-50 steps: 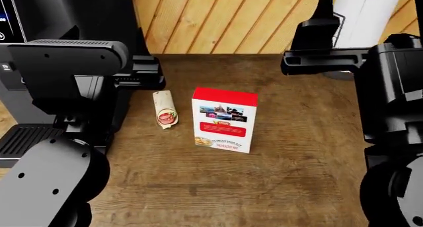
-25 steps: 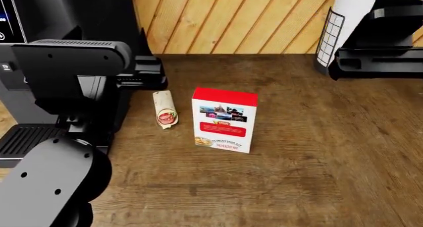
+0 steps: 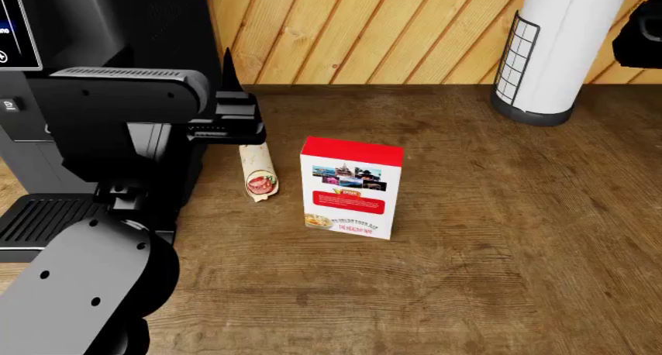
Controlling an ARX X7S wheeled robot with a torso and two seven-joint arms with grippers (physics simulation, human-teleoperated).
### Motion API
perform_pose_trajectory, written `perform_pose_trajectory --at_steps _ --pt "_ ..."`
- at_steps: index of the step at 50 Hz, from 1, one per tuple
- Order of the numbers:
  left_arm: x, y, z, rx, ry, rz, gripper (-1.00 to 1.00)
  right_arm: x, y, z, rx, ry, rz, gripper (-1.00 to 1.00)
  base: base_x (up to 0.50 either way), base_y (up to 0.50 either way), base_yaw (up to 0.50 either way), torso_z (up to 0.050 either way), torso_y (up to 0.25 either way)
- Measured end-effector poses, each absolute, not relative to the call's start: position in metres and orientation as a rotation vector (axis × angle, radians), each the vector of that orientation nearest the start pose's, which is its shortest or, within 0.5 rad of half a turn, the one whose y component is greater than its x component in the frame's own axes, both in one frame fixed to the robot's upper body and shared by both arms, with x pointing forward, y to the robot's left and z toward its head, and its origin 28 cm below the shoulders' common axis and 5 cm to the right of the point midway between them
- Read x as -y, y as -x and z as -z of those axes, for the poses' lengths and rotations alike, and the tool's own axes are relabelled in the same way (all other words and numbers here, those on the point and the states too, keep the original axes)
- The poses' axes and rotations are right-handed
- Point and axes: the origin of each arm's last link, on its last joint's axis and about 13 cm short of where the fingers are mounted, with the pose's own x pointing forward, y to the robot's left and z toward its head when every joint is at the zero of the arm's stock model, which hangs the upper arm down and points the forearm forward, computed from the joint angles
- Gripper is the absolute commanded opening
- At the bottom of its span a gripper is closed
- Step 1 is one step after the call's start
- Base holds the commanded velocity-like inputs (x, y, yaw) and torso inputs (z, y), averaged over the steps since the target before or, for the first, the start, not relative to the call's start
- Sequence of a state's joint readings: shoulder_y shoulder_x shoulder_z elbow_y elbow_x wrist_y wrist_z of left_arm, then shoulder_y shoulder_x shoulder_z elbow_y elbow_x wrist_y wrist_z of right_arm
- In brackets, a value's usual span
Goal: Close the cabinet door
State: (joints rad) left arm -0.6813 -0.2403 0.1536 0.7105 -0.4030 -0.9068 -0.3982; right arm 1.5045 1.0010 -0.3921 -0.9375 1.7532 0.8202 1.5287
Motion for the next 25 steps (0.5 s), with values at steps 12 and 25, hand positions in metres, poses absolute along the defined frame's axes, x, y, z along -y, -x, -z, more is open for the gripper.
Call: perform_pose_trajectory --at_steps 12,25 --pt "-0.197 -0.250 -0.242 0.415 -0.023 0.010 1.00 0.124 -0.147 -0.363 0.636 0.166 0.285 1.00 0.00 0.00 0.00 0.000 0.000" --pt "-0.198 -0.250 -0.241 0.412 -0.015 0.010 1.00 0.126 -0.155 -0.386 0.644 0.191 0.309 1.00 0.00 0.00 0.00 0.000 0.000"
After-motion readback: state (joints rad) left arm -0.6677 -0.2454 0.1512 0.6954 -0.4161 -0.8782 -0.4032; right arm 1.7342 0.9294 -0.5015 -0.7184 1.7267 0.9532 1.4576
